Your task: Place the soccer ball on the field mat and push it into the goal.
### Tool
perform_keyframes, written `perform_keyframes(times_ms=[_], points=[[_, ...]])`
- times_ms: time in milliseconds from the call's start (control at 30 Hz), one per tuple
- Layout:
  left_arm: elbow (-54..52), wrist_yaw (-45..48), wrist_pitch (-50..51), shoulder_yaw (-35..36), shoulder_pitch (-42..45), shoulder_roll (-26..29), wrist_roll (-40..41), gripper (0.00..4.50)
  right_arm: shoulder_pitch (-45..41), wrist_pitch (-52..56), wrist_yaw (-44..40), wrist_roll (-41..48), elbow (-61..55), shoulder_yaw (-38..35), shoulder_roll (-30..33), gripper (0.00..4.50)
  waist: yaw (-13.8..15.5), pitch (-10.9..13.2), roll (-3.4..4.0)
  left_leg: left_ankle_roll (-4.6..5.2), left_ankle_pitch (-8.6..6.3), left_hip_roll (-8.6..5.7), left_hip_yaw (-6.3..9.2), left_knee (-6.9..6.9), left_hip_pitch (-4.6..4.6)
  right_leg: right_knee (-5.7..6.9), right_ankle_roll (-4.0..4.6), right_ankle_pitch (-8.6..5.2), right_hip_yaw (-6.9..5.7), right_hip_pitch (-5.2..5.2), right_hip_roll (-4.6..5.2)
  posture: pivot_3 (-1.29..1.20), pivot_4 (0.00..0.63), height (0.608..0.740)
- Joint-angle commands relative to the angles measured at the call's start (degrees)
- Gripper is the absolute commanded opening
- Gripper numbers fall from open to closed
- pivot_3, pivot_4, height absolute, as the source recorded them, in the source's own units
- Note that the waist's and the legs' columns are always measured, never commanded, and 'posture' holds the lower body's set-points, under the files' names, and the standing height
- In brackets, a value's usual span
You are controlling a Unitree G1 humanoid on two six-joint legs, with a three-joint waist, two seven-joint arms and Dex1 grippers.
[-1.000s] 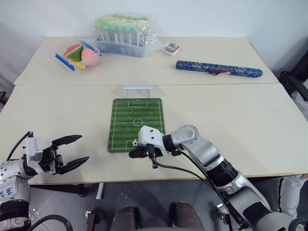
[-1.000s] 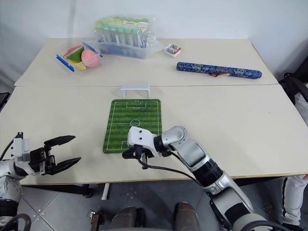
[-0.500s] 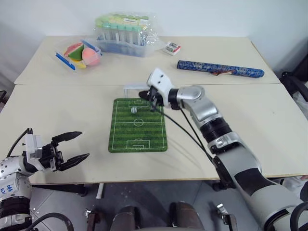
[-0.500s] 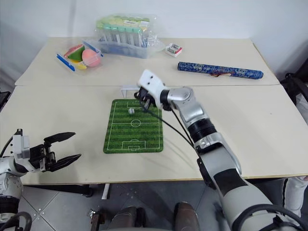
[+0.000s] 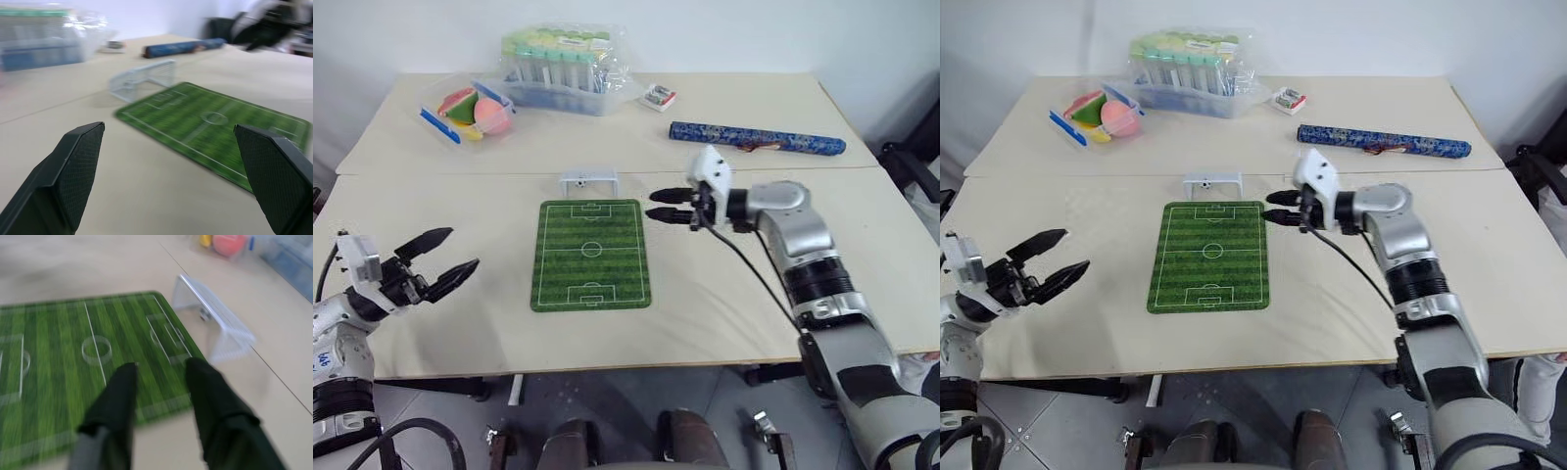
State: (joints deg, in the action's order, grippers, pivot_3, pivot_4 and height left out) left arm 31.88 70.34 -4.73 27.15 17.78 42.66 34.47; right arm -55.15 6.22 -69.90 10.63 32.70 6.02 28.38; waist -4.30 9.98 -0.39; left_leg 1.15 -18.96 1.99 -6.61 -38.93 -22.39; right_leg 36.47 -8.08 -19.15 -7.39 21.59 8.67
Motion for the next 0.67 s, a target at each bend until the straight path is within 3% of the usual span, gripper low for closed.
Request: perform_keyframes(times_ms=[33, 167, 200, 367, 667], points=[[-2.92, -3.76, 3.56, 2.87, -2.01, 4.19, -0.62, 4.50, 1.90, -4.31, -8.22, 2.98, 2.43, -3.36, 4.88, 3.00, -0.23, 0.01, -0.02, 0.00, 0.00, 0.01, 0.00, 0.01, 0.01, 0.00, 0.00, 0.00, -0.01, 0.00, -0.01, 0.00, 0.150, 0.740], [-7.44, -2.46, 8.17, 5.81, -6.96, 6.37, 2.21, 4.50, 4.08, -6.94, -14.02, 5.33, 6.88, -6.39, 7.87, 4.36, -0.53, 0.02, -0.02, 0.00, 0.00, 0.04, -0.10, 0.09, 0.07, -0.04, 0.00, 0.00, 0.02, 0.00, 0.00, 0.00, 0.150, 0.740], [-8.49, -2.06, 9.45, 6.71, -8.28, 6.93, 2.83, 4.50, 4.51, -7.50, -15.12, 5.58, 7.95, -7.02, 8.47, 4.46, -0.54, 0.04, 0.01, 0.00, 0.00, 0.07, -0.15, 0.10, 0.07, -0.10, 0.00, 0.00, 0.02, 0.00, -0.01, 0.00, 0.150, 0.740], [-8.76, 2.07, 13.12, 12.53, -16.01, 11.41, 3.73, 4.50, 5.98, -15.76, -17.02, 5.41, 15.75, -10.35, 12.14, 4.46, -0.39, 0.19, 0.08, 0.00, 0.00, 0.36, -0.27, 0.05, 0.06, -0.22, 0.00, 0.00, 0.07, 0.00, -0.03, 0.00, 0.150, 0.740], [-11.94, 3.99, 13.14, 14.79, -19.70, 11.22, 3.11, 4.50, 4.72, -15.81, -18.16, 3.66, 19.26, -9.50, 12.82, 4.46, -0.02, 0.25, 0.14, 0.00, 0.00, 0.46, -0.42, -0.02, 0.06, -0.37, 0.00, 0.00, 0.16, -0.04, -0.07, 0.00, 0.150, 0.740]])
